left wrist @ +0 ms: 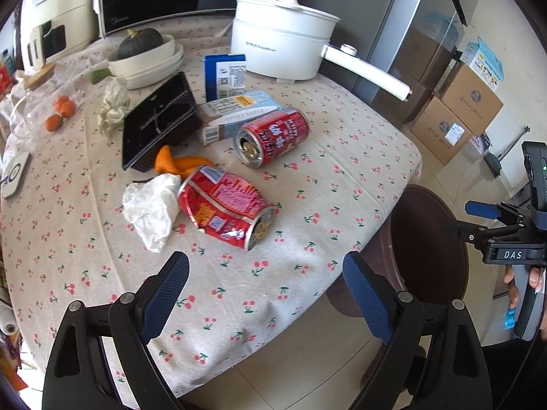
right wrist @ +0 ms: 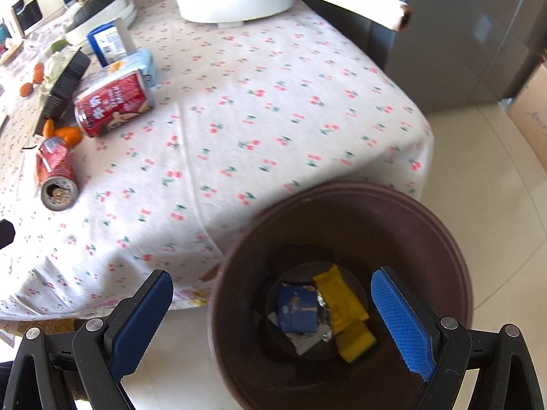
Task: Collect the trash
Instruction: 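Move both tools back from the bin toward the table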
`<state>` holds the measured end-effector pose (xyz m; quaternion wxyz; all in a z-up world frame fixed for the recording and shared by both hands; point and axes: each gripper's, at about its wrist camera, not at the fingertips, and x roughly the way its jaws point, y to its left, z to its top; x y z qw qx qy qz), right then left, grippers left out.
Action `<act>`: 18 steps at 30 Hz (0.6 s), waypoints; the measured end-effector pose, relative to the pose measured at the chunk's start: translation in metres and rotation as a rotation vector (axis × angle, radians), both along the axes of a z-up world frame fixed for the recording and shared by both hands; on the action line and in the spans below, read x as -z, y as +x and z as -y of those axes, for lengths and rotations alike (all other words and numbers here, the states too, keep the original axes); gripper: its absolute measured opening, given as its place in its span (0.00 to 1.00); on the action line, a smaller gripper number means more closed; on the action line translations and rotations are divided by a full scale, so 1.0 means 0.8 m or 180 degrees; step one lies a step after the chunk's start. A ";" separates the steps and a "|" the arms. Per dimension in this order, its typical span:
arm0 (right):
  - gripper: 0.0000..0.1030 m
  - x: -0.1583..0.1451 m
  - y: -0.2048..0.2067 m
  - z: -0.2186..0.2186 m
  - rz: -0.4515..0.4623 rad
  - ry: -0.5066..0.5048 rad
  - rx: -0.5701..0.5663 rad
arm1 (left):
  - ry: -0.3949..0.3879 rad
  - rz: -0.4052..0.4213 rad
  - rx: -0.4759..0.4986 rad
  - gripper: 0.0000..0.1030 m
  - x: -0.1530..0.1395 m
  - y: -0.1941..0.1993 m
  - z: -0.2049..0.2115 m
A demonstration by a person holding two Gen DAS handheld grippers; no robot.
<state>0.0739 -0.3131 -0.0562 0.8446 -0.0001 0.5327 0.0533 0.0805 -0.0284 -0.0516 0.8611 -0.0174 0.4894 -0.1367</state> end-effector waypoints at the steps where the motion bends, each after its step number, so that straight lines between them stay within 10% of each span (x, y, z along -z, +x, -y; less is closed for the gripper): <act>1: 0.94 -0.001 0.003 -0.008 0.0007 0.0009 -0.0025 | 0.0002 0.0000 -0.0037 0.90 0.000 0.000 -0.009; 18: 0.94 0.010 0.042 -0.144 -0.0052 0.0185 -0.0428 | 0.0004 -0.0165 -0.0764 0.90 0.009 0.003 -0.147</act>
